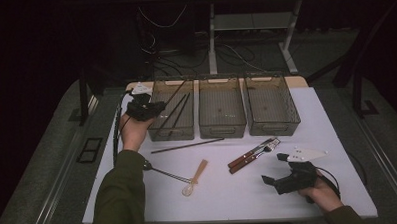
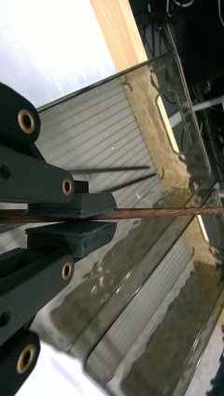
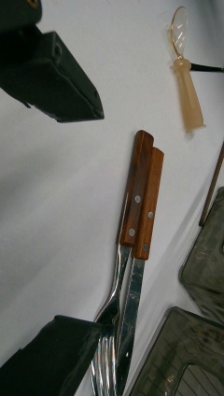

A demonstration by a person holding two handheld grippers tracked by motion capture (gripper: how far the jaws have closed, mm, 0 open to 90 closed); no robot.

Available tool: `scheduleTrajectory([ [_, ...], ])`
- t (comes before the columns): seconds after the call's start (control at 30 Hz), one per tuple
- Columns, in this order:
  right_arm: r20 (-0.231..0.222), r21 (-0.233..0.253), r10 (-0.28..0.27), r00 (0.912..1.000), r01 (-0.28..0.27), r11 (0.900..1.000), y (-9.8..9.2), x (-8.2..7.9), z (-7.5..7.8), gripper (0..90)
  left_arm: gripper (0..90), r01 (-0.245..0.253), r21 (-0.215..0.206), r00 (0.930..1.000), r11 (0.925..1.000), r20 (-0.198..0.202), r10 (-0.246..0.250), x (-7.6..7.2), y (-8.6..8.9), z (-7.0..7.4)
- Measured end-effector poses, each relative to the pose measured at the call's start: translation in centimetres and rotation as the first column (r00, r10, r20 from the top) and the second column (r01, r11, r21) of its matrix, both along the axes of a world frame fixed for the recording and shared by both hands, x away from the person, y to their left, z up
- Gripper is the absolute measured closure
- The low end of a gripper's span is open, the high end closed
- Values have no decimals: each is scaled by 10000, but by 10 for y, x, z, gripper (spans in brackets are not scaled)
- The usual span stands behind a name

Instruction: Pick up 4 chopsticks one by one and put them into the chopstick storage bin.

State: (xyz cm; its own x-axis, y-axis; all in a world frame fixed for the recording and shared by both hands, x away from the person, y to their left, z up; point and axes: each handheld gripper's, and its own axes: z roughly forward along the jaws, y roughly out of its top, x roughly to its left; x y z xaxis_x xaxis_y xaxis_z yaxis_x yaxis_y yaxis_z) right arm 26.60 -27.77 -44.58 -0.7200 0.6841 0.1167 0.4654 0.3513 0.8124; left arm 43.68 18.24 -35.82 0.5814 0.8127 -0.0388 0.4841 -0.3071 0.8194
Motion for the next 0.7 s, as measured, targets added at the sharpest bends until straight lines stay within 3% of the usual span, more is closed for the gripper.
scheduleTrajectory([
  [0.07, -8, 1, 2, 10000, -2, 10000, 0, 0, 0, 9, 844, -175, 191, 9998, 9997, -45, 176, 5, -1, -2],
  [0.37, -10, -7, 39, 10000, -39, 10000, 0, 0, 0, 9, 844, -733, 295, 9964, 9969, -397, 745, 20, -5, -20],
  [0.7, 29, 4, 85, 10000, -85, 10000, 0, 0, 0, 9, 843, -795, 325, 9942, 9963, -707, 816, 25, -8, -29],
])
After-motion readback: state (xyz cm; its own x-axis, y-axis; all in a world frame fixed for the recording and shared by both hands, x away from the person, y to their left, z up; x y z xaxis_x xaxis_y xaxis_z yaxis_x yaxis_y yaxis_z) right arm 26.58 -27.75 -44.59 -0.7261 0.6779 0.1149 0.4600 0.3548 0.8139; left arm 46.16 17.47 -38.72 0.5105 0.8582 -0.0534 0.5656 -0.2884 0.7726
